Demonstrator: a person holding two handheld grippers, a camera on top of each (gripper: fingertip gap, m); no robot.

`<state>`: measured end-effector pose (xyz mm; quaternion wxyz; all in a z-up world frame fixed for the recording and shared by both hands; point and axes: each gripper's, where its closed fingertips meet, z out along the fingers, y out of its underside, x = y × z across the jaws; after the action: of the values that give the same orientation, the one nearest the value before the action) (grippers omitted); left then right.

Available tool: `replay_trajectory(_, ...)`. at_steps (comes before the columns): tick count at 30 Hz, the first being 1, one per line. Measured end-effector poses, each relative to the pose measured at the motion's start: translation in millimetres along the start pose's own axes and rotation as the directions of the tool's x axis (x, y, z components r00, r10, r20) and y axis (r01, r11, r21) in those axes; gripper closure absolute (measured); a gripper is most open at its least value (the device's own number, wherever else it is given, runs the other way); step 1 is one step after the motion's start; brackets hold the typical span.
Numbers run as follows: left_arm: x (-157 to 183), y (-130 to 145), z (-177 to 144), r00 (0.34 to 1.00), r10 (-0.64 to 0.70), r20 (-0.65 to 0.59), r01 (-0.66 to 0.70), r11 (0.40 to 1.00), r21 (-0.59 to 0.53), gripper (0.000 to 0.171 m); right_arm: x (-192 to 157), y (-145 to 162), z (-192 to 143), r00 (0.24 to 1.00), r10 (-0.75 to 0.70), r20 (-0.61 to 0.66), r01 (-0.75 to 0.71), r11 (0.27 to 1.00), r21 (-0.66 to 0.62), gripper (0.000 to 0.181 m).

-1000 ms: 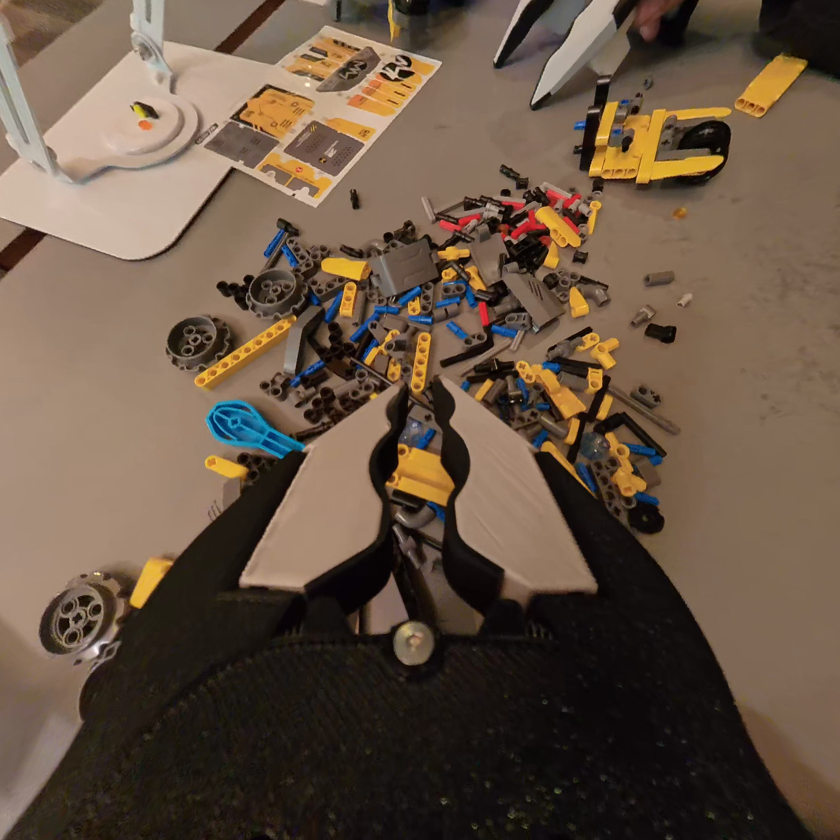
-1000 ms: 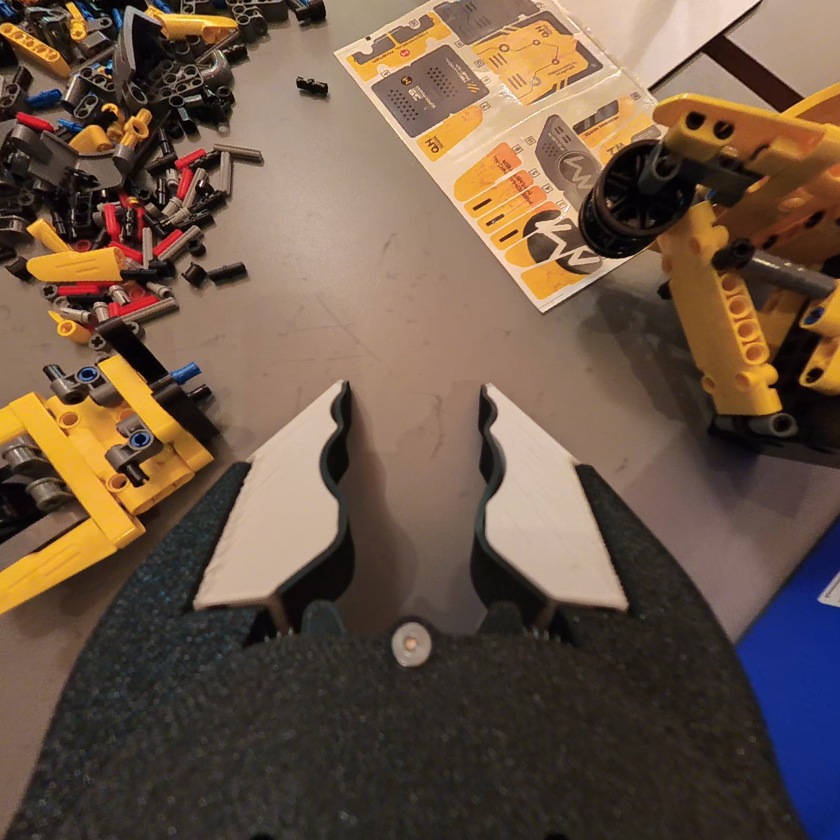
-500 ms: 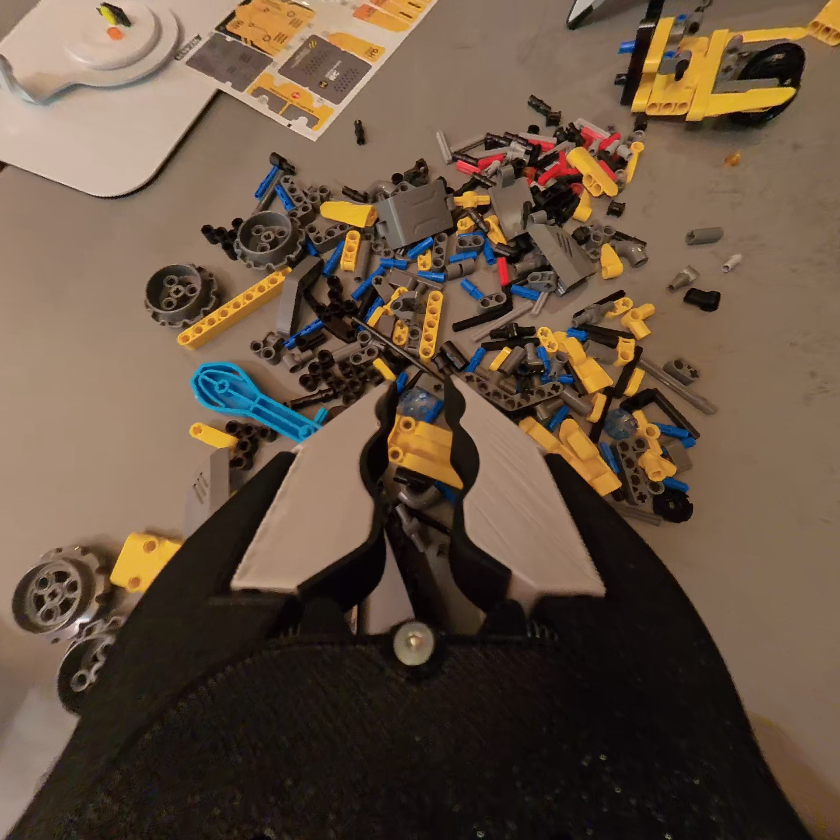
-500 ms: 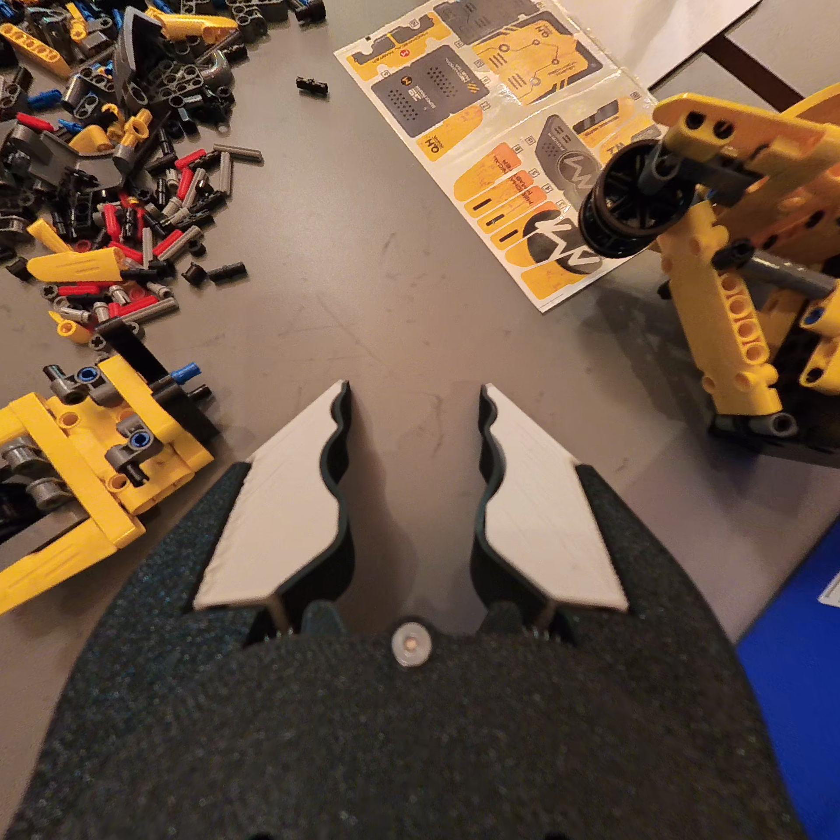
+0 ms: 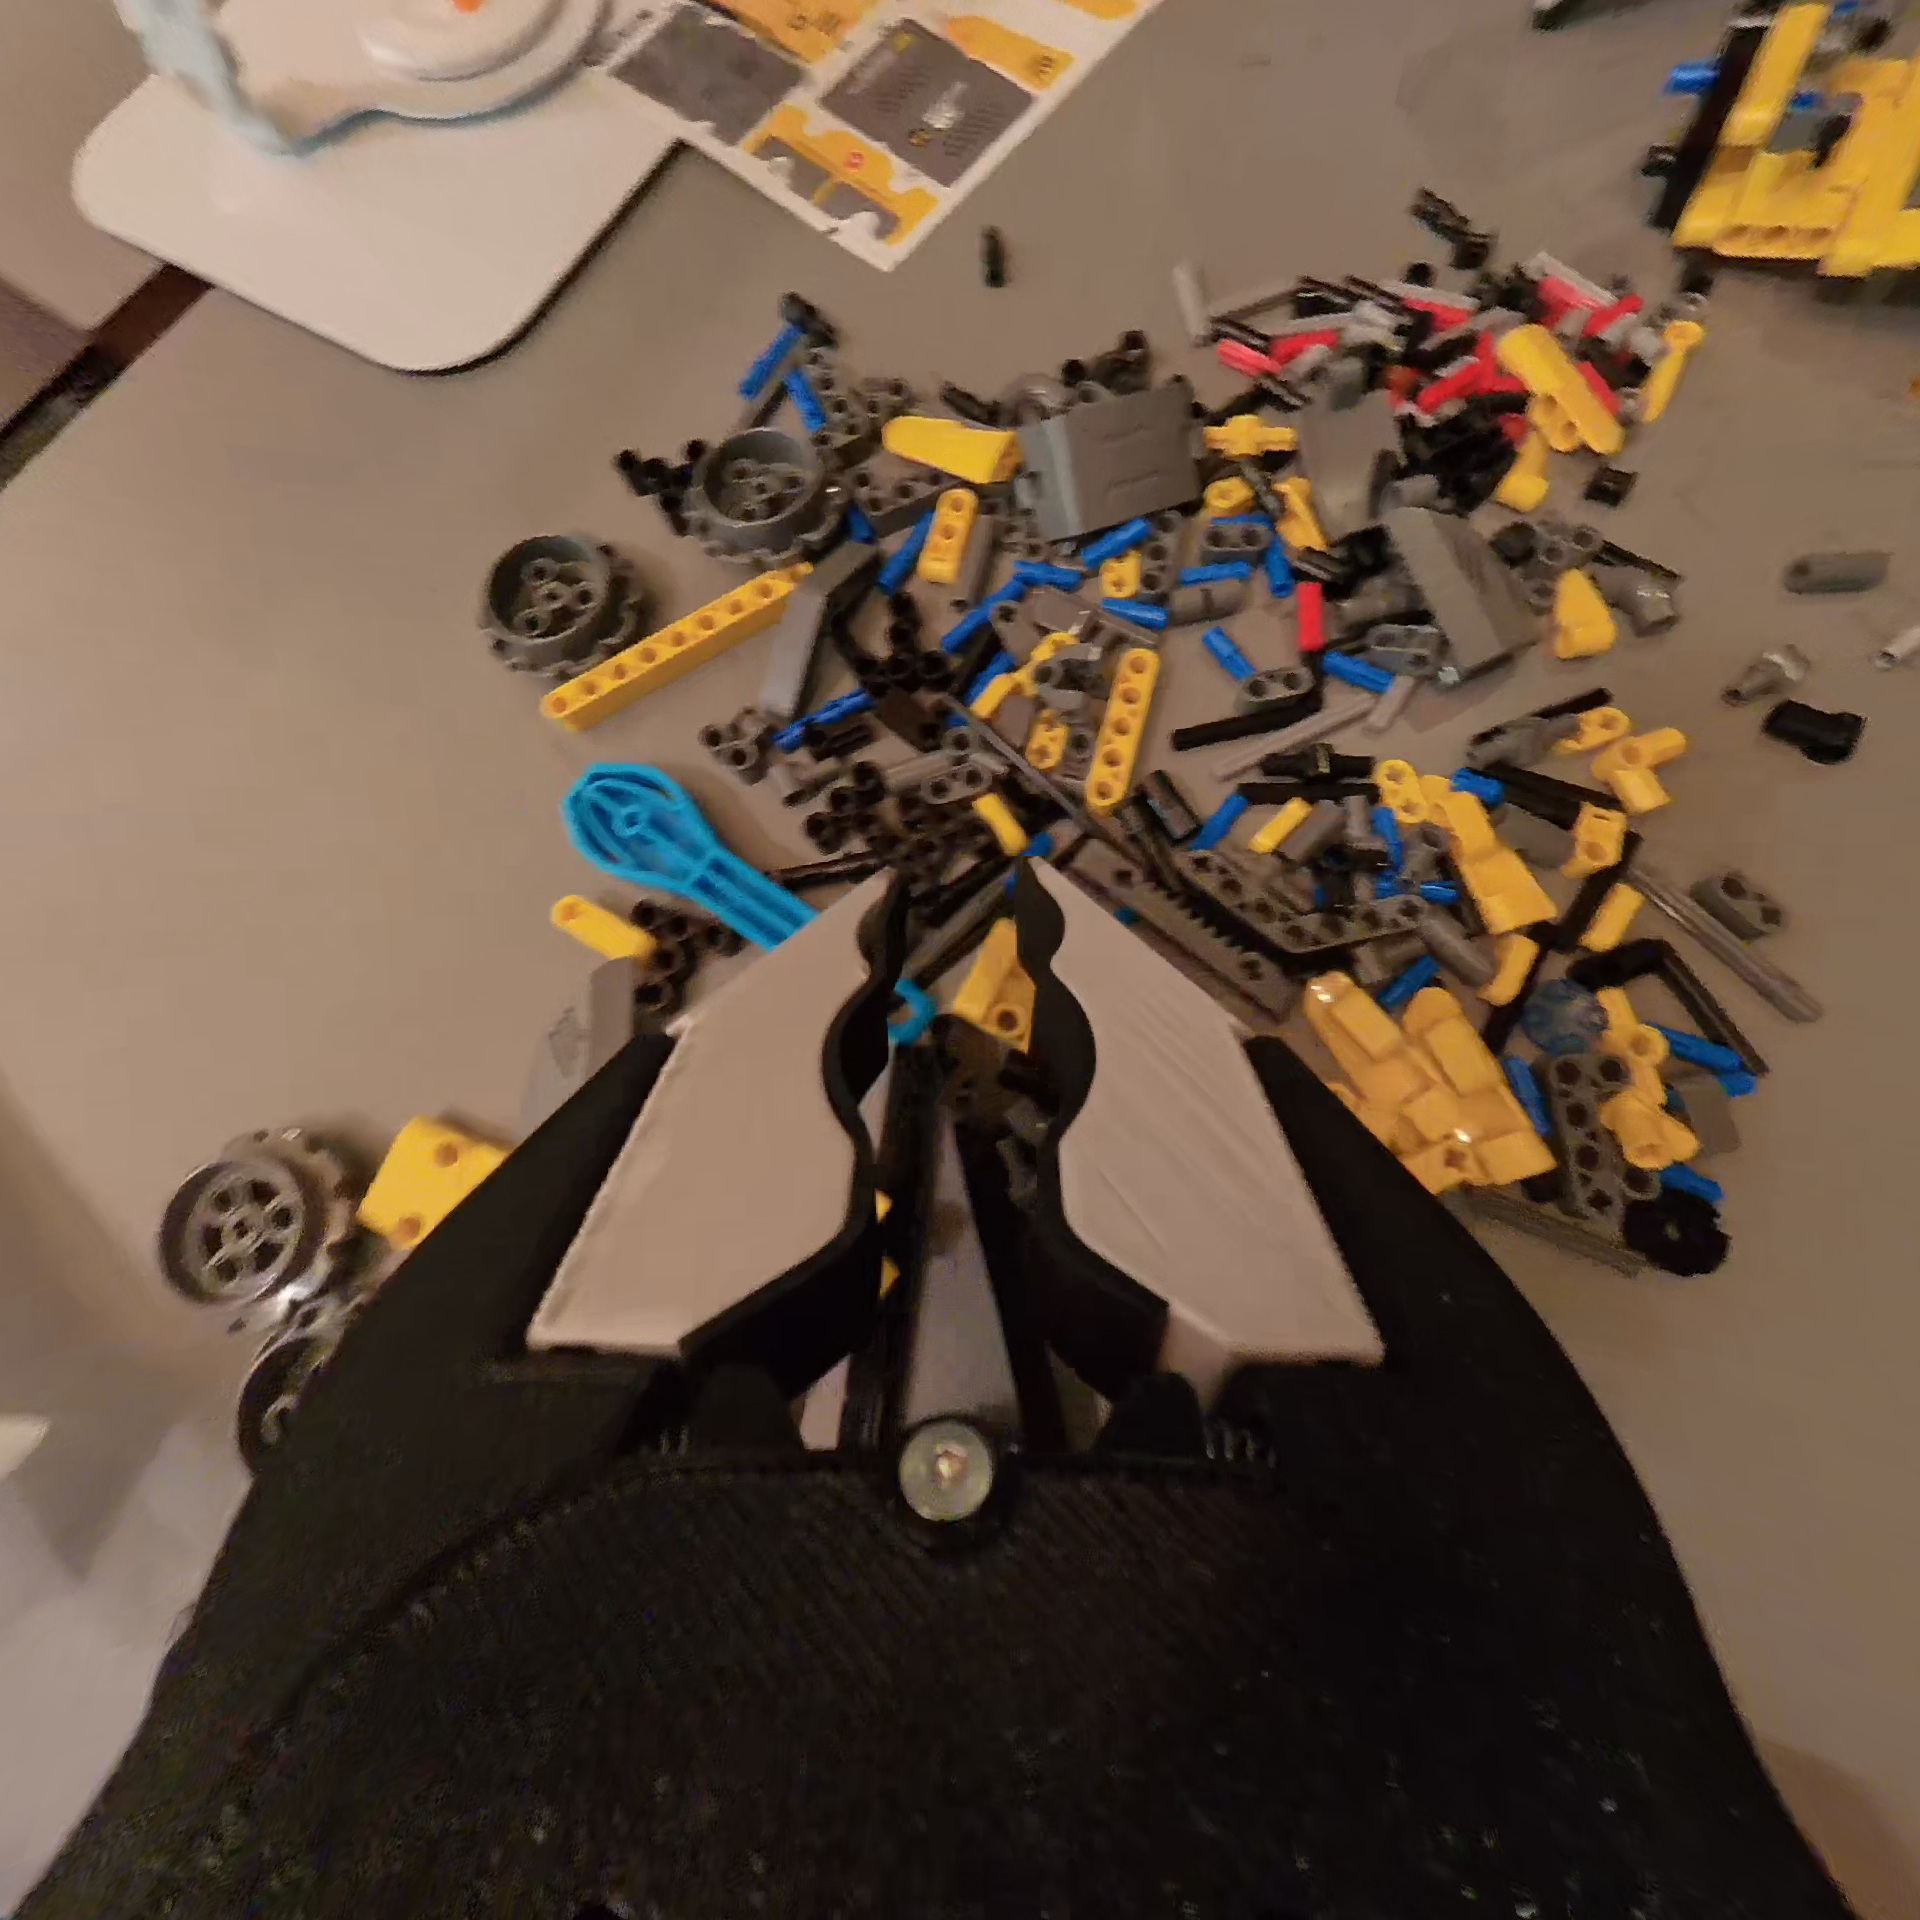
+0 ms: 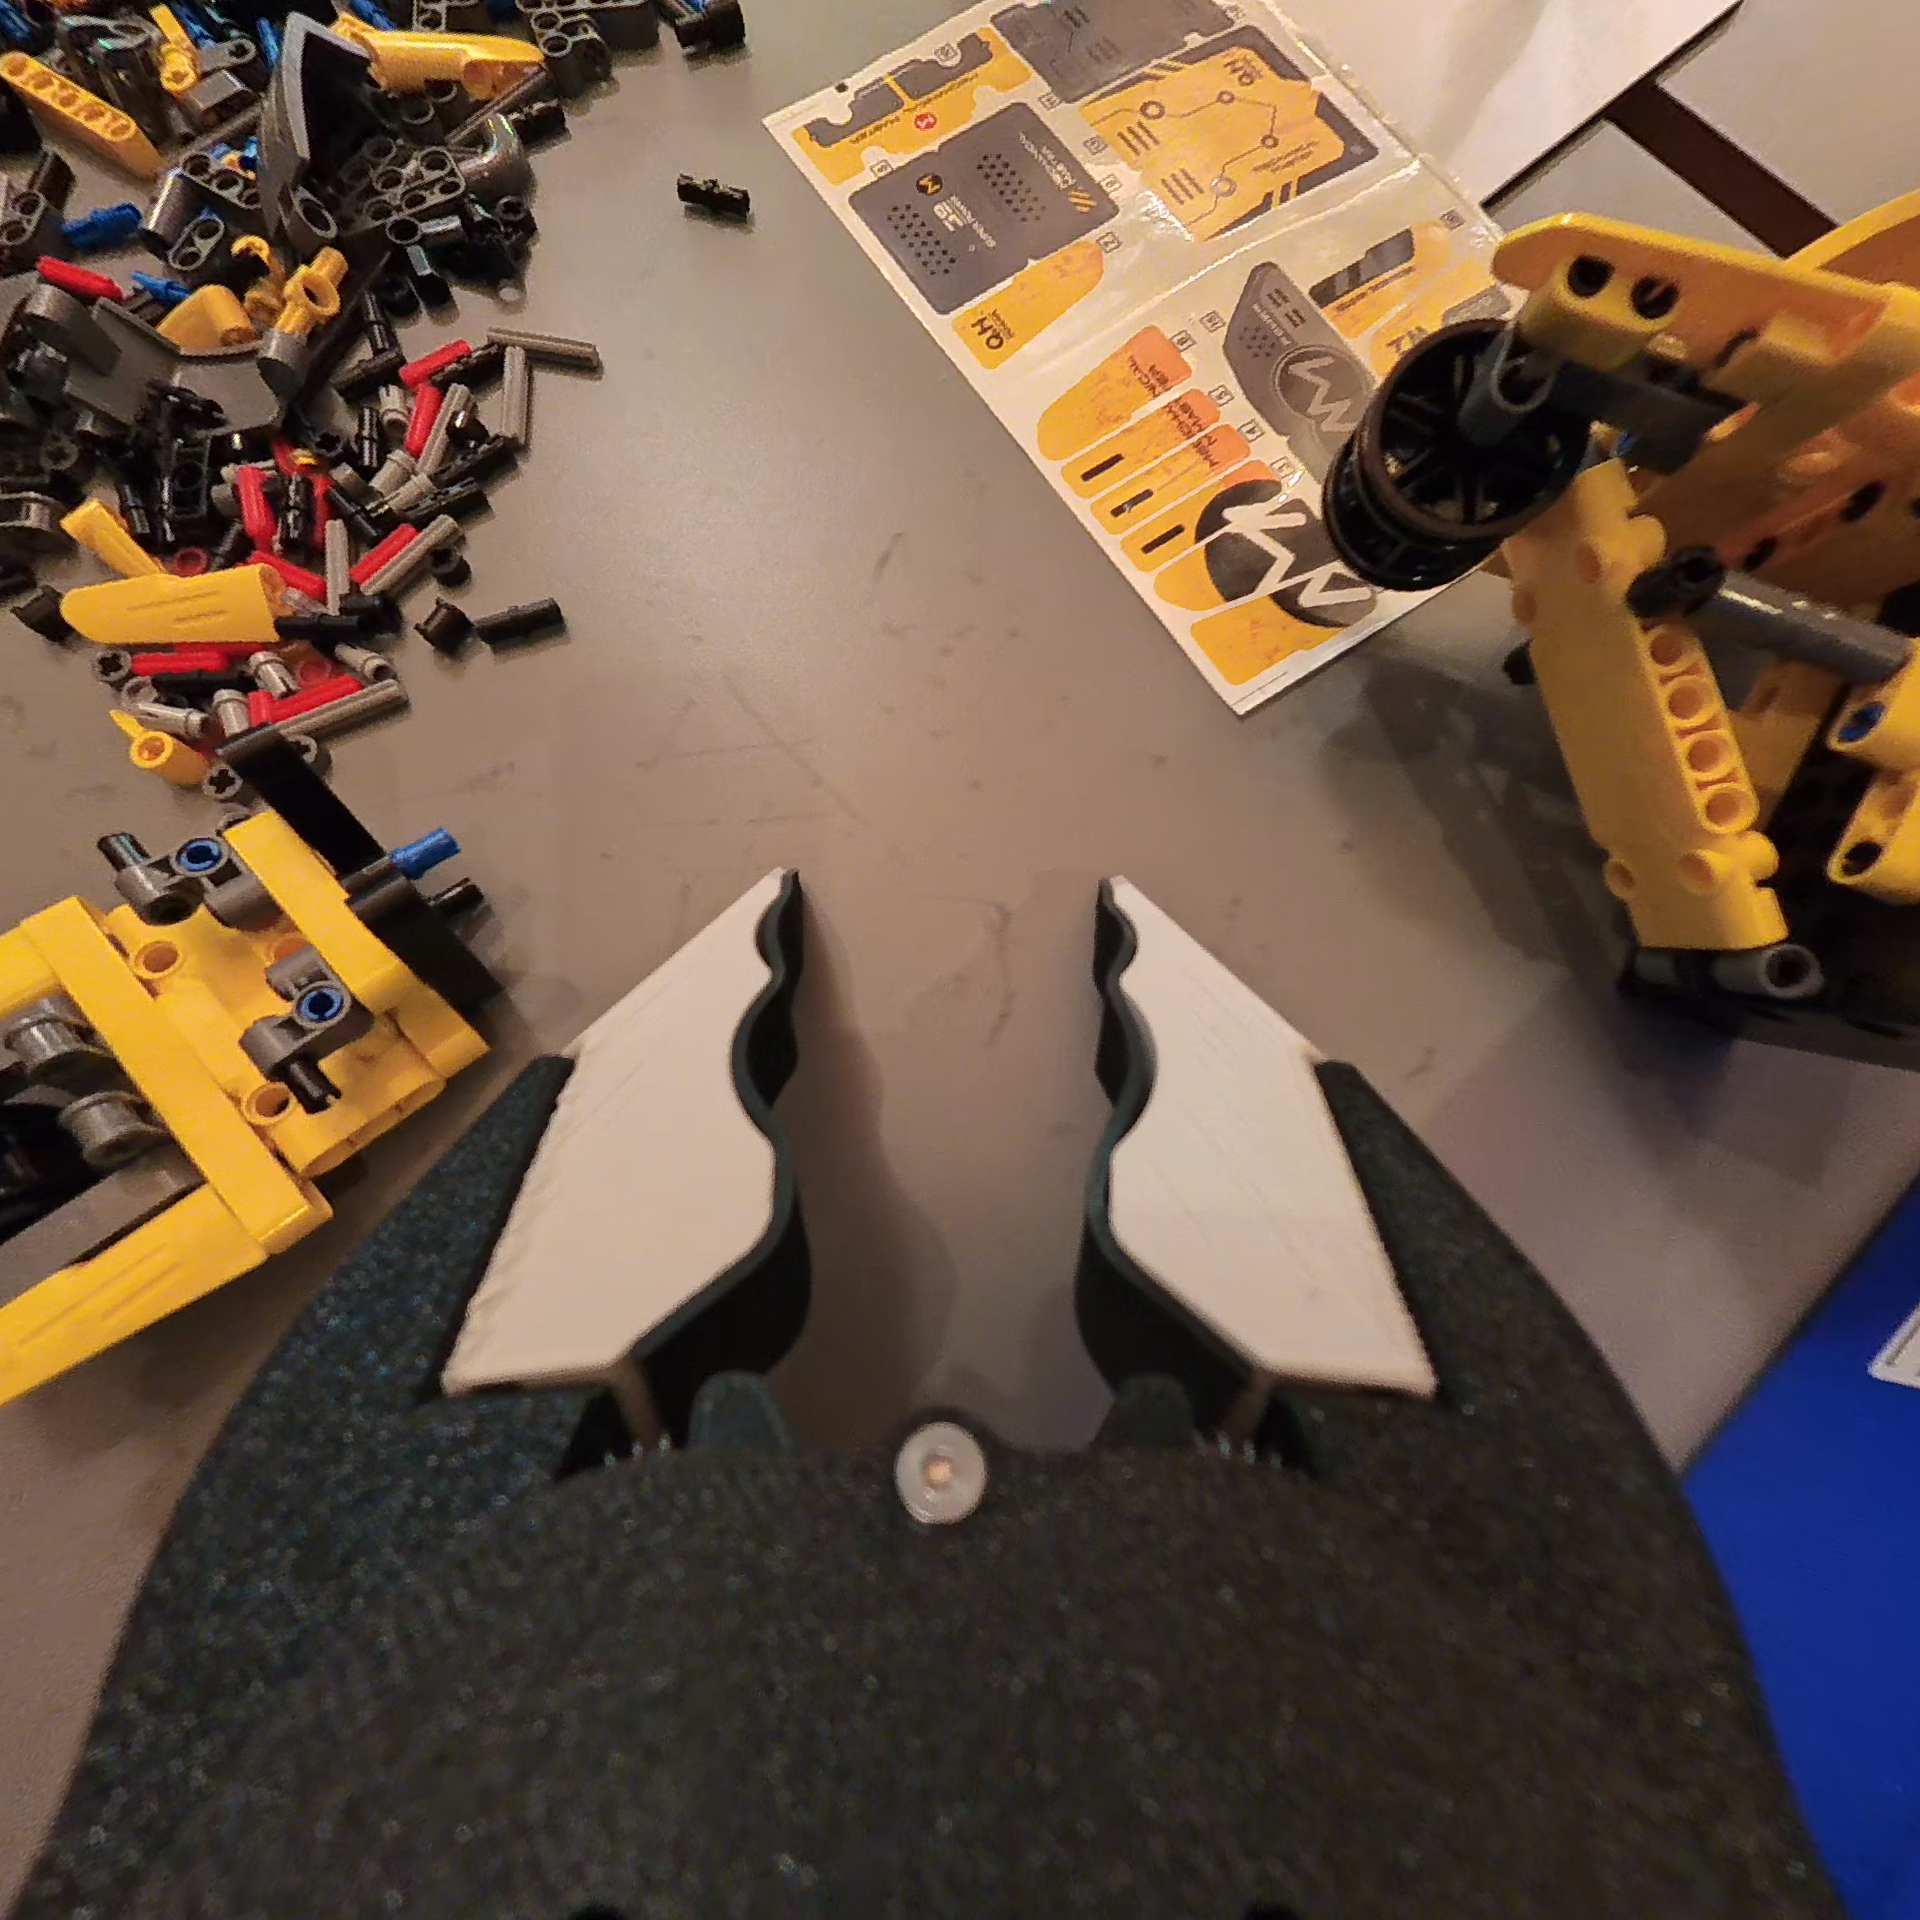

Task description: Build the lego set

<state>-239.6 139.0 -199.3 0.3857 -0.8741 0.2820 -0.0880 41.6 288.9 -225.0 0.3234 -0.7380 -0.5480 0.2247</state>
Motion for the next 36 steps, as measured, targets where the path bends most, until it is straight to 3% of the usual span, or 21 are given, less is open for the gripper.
replay_trajectory(4,-24,2,-7,0.993,-0.078,0.093,0.076,0.997,0.022,0.154,0,0,0,1.000,0.000,0.000,0.000,1.000,0.000,0.125)
replay_trajectory(12,-45,0,-17,0.972,-0.176,0.158,0.165,0.983,0.080,0.155,0,0,0,1.000,-0.001,-0.001,0.001,1.000,0.000,0.125)
replay_trajectory(27,-43,-2,-16,0.972,-0.180,0.152,0.168,0.982,0.089,0.164,0,0,0,1.000,-0.001,0.000,0.001,1.000,0.000,0.125)
replay_trajectory(36,-35,0,-9,0.979,-0.155,0.129,0.150,0.987,0.055,0.161,0,0,0,1.000,0.000,0.000,0.000,1.000,0.000,0.125)
